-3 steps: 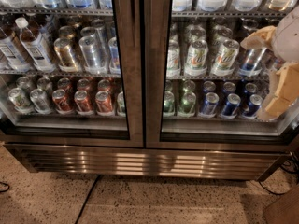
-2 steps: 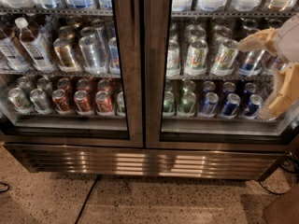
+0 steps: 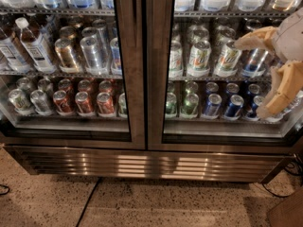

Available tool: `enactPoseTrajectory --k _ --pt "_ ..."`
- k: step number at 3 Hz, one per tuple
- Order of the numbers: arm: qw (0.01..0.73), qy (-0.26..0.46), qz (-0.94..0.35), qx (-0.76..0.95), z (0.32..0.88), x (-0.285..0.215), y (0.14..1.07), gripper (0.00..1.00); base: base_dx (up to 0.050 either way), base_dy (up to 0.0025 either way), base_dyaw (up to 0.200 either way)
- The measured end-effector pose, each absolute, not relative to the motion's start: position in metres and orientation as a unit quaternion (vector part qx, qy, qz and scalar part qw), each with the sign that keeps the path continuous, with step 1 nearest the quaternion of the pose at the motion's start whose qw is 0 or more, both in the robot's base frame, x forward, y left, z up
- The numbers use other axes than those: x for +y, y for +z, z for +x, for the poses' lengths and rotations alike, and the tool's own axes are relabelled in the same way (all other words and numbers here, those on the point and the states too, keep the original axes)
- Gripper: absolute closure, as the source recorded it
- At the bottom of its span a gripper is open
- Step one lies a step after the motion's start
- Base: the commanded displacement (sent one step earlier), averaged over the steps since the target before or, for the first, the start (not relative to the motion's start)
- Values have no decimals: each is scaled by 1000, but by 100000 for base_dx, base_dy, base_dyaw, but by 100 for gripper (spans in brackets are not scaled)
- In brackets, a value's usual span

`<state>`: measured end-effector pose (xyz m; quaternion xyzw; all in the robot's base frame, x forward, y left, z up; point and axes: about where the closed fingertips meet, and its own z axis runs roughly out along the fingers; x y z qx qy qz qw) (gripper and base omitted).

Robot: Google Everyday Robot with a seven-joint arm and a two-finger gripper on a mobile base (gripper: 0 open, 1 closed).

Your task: Open right fridge door

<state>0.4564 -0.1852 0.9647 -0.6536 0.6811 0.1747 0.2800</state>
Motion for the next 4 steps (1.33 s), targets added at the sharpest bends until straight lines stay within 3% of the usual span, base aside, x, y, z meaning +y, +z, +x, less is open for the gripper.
enactPoseTrajectory --k 2,4 --pt "254 165 -705 641 451 -131 966 0 0 0 0" --pt "253 165 -710 636 452 -126 967 0 0 0 0"
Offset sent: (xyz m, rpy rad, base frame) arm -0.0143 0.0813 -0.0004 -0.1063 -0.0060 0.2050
